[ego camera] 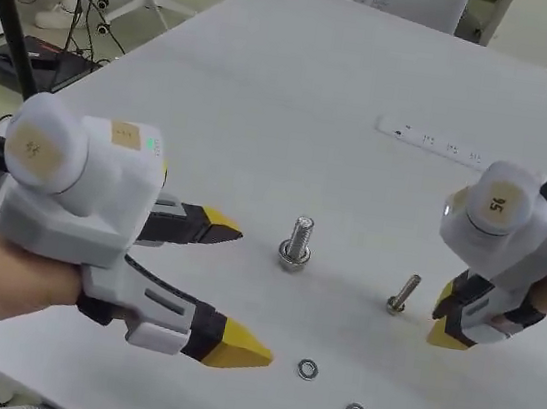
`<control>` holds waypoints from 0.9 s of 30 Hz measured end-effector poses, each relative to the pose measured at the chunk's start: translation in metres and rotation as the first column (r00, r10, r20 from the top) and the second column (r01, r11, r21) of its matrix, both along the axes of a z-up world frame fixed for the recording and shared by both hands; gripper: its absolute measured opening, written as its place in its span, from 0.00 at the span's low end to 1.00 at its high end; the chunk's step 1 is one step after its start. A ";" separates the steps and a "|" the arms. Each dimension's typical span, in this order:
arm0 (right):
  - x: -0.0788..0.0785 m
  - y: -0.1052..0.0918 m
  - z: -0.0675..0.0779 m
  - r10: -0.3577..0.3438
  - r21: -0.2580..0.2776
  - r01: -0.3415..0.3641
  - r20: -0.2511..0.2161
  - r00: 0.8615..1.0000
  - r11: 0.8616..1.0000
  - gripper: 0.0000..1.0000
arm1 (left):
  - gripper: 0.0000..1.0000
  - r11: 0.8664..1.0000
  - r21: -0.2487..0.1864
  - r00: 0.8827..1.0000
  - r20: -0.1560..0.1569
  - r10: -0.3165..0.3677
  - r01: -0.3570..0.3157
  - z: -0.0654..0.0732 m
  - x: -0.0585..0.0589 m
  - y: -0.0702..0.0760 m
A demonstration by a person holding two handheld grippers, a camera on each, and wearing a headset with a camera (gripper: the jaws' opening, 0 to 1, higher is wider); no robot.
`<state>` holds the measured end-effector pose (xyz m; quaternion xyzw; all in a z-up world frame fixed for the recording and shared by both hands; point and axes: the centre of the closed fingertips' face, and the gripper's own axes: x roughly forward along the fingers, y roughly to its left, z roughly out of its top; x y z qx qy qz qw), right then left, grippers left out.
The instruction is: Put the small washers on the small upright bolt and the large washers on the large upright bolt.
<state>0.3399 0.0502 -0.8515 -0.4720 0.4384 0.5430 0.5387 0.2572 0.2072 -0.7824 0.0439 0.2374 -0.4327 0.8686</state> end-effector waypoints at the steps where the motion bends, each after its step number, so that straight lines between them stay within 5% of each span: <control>1: -0.003 0.001 0.001 -0.001 0.004 0.001 -0.002 1.000 1.000 0.19 | 0.76 1.000 0.000 1.000 0.000 0.000 0.000 0.000 0.000 0.000; 27: -0.069 0.025 -0.004 0.106 0.019 -0.105 -0.041 0.994 0.994 0.19 | 0.76 1.000 0.000 1.000 0.025 -0.004 0.004 0.008 -0.001 0.002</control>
